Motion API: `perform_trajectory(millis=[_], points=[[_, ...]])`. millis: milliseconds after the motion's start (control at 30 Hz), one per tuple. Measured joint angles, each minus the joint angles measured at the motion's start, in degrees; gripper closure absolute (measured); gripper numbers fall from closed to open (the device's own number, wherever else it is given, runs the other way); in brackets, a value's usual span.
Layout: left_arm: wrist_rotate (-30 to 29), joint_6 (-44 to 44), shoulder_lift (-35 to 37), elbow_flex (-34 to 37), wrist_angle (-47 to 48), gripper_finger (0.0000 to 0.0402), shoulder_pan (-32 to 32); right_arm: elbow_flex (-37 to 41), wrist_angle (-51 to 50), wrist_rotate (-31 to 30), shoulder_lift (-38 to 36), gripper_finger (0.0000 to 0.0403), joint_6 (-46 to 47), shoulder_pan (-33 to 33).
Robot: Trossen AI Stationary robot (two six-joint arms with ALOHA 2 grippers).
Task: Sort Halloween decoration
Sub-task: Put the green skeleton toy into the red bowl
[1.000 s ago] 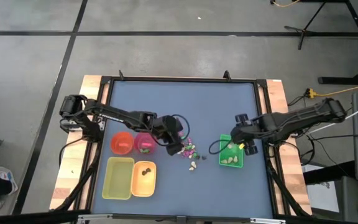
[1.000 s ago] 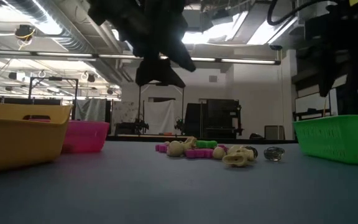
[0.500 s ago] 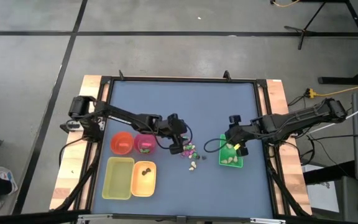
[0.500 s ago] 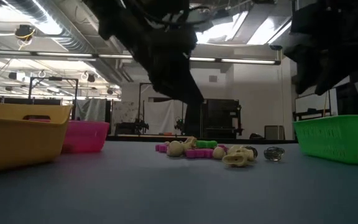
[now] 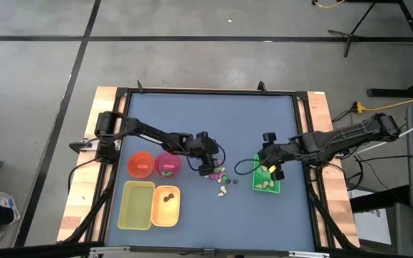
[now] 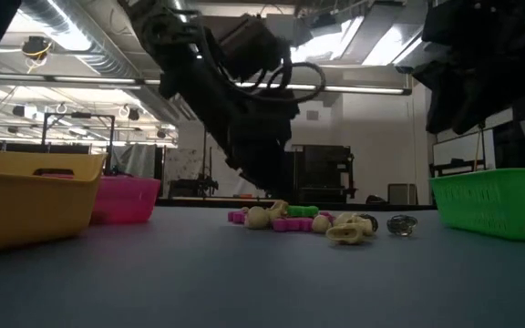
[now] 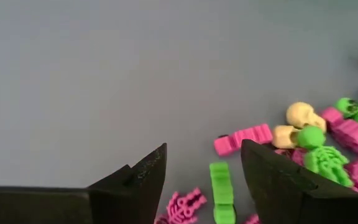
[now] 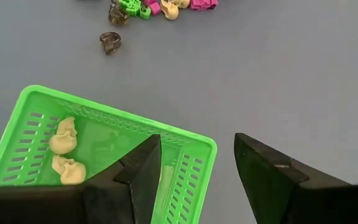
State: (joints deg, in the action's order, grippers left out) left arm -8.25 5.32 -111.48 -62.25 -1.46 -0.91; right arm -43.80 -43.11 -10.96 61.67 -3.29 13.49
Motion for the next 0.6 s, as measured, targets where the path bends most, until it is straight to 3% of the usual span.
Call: perform_trajectory(millis=[600], points=[[0.03,0.02,-1.83,-0.01,0.56,0.0269,0.31,-0.01,0.00,0.04,0.00,0.0201,0.02,-0.01]])
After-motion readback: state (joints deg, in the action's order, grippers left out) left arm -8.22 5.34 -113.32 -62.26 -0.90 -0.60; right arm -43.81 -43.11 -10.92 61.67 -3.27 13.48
